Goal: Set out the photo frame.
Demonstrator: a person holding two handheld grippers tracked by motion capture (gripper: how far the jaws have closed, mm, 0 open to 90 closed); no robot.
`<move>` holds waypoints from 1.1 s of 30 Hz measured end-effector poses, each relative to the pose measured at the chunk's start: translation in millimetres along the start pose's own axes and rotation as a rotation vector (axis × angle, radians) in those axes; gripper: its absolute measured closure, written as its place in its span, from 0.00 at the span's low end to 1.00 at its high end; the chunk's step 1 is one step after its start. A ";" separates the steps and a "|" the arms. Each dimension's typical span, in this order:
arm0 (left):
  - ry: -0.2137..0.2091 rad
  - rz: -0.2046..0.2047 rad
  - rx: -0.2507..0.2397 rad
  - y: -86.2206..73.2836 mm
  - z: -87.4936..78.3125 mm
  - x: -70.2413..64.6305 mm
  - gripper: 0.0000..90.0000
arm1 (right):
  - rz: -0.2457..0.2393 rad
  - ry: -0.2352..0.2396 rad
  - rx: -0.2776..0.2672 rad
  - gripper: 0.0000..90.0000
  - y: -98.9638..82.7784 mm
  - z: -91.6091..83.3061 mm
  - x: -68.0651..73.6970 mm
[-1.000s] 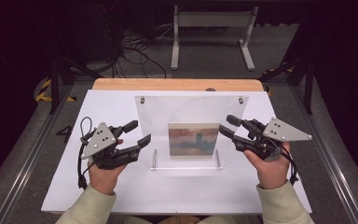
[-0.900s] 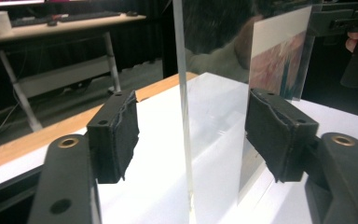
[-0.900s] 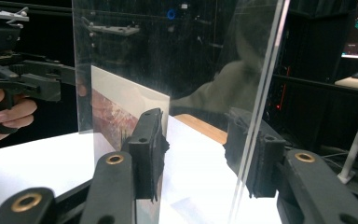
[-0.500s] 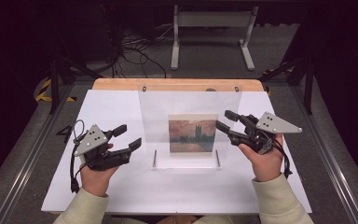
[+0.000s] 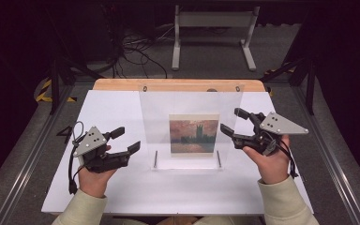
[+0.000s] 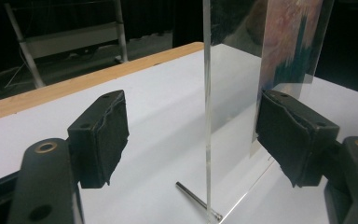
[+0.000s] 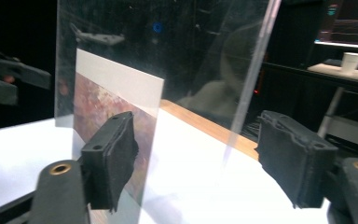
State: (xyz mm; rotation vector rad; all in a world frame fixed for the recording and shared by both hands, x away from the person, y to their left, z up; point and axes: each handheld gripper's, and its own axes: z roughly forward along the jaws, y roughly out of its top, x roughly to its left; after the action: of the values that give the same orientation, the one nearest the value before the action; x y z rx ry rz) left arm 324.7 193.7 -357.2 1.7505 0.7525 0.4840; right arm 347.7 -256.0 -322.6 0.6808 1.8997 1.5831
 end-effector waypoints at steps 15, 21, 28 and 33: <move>0.034 -0.013 0.026 -9.3 -26.0 19.6 0.24 | 0.056 -0.068 0.128 0.25 2.7 -48.9 -10.6; 0.046 -0.003 0.035 -16.6 -31.8 22.4 0.22 | 0.058 -0.078 0.165 0.23 -2.7 -61.2 -13.5; 0.047 0.009 0.061 -33.7 -35.6 25.7 0.21 | 0.056 -0.078 0.242 0.15 -21.4 -68.7 -17.1; 0.036 0.009 0.077 -47.3 -37.2 27.9 0.20 | 0.079 -0.088 0.258 0.13 -39.6 -74.5 -21.6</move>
State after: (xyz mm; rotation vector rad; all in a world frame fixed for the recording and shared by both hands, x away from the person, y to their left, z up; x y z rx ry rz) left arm 308.5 247.5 -392.4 1.8215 0.7981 0.4996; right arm 309.5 -329.7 -349.1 0.9283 2.0529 1.3420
